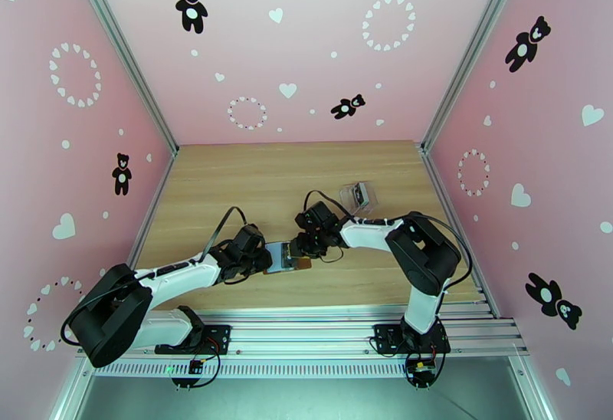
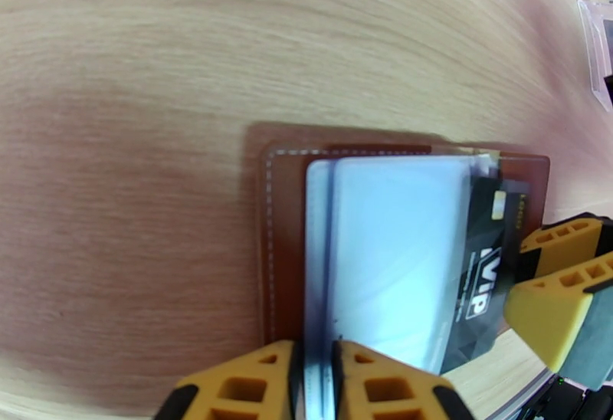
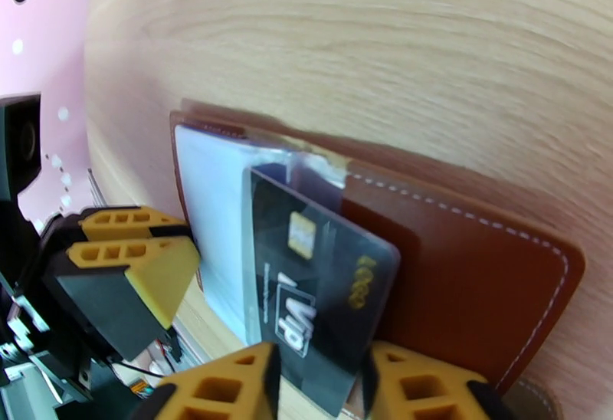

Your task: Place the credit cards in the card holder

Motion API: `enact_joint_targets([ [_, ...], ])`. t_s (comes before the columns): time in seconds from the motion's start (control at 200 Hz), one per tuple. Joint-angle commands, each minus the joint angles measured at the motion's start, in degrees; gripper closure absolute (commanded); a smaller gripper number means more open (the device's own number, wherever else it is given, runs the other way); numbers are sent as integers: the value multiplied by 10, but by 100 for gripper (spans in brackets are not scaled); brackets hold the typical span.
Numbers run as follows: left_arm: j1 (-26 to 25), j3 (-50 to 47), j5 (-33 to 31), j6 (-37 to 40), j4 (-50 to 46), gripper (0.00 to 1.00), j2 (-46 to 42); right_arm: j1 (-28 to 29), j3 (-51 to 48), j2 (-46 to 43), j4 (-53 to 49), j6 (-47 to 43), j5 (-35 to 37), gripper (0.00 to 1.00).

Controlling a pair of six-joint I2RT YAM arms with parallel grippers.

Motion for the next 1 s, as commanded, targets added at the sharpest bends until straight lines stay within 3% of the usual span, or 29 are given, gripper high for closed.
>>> enact_joint_targets([
  [0.0, 3, -11, -6, 1, -20, 80, 0, 5, 13, -4, -48, -13, 34, 59],
  [0.996, 3, -12, 1, 3, -13, 79, -4, 42, 92, 40, -87, -14, 38, 65],
])
